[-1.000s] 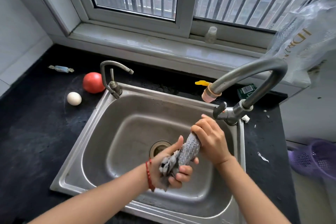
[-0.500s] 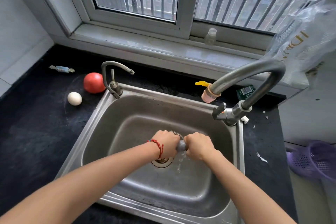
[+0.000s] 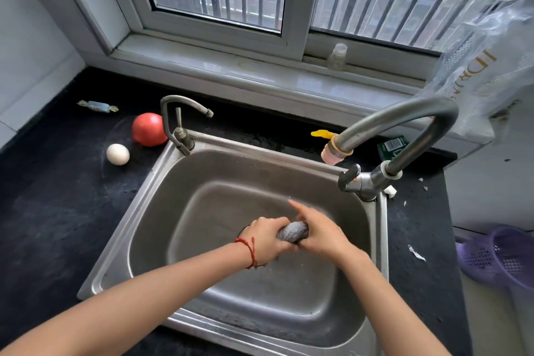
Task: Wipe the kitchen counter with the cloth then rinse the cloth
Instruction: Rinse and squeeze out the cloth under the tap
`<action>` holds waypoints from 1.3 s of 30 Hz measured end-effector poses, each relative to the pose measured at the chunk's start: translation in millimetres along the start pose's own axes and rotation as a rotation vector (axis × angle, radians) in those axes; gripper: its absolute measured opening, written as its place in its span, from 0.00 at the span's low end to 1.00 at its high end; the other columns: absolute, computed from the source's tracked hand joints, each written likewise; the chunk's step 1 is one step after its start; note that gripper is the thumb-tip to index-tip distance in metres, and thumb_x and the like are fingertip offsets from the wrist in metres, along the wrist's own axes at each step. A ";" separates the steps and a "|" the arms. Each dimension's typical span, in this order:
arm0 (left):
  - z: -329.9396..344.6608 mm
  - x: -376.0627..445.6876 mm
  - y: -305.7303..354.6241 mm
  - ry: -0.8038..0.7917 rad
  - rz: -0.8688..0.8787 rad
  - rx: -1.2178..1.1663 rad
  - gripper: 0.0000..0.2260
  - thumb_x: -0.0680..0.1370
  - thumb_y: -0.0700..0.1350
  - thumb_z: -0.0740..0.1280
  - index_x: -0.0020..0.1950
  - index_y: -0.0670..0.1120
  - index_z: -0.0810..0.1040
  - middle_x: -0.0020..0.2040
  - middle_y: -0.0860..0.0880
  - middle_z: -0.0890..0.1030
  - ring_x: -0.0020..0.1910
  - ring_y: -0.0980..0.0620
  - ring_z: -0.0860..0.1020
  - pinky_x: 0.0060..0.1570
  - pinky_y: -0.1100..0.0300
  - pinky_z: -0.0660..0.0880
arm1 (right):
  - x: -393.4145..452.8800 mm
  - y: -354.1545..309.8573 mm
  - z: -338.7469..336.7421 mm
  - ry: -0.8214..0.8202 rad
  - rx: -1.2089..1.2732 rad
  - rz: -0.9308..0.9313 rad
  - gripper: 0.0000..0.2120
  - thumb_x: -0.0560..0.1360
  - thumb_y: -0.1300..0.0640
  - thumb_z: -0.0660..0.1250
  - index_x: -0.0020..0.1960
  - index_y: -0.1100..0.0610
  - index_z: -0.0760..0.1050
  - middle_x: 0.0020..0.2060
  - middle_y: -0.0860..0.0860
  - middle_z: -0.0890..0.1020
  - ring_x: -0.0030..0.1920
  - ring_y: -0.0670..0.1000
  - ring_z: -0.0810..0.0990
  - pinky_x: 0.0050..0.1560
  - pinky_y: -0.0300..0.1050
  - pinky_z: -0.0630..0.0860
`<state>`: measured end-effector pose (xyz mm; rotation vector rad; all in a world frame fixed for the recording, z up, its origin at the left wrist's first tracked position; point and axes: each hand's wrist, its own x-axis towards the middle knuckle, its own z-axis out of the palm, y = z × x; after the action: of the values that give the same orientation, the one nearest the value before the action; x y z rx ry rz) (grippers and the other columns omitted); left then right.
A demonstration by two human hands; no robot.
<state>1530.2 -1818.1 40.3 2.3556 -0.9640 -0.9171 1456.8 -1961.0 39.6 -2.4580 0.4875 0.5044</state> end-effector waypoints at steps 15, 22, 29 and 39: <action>-45.9 -29.5 13.5 -1.135 -0.060 -1.272 0.18 0.65 0.59 0.71 0.49 0.51 0.77 0.26 0.55 0.72 0.25 0.59 0.71 0.23 0.72 0.68 | -27.8 -17.9 -37.0 0.914 -0.506 -0.921 0.09 0.73 0.58 0.65 0.35 0.58 0.78 0.24 0.51 0.73 0.24 0.53 0.70 0.23 0.44 0.70; -31.4 -17.9 28.2 -0.490 0.093 -0.319 0.05 0.70 0.34 0.65 0.41 0.41 0.70 0.22 0.49 0.68 0.17 0.58 0.68 0.20 0.68 0.64 | -28.1 -10.0 -37.6 0.830 -0.757 -0.882 0.10 0.72 0.65 0.57 0.38 0.56 0.75 0.22 0.48 0.71 0.20 0.49 0.68 0.17 0.39 0.63; -3.3 3.8 7.7 -0.145 0.059 0.220 0.12 0.72 0.44 0.61 0.54 0.44 0.72 0.54 0.41 0.81 0.53 0.37 0.77 0.49 0.52 0.73 | -9.6 -25.4 -10.9 0.141 -0.799 -0.382 0.12 0.53 0.56 0.75 0.34 0.57 0.78 0.28 0.54 0.82 0.26 0.54 0.82 0.24 0.37 0.71; 16.5 14.1 -11.5 -0.200 0.163 0.546 0.13 0.75 0.46 0.59 0.57 0.40 0.68 0.54 0.37 0.80 0.53 0.35 0.77 0.48 0.49 0.72 | -7.1 -26.0 20.7 -0.136 -0.502 -0.013 0.12 0.71 0.63 0.61 0.54 0.61 0.76 0.54 0.60 0.80 0.55 0.62 0.78 0.50 0.50 0.74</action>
<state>1531.1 -1823.1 16.3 2.5916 -1.6350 -0.9257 1457.2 -1927.0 39.1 -2.8681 0.3140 0.8699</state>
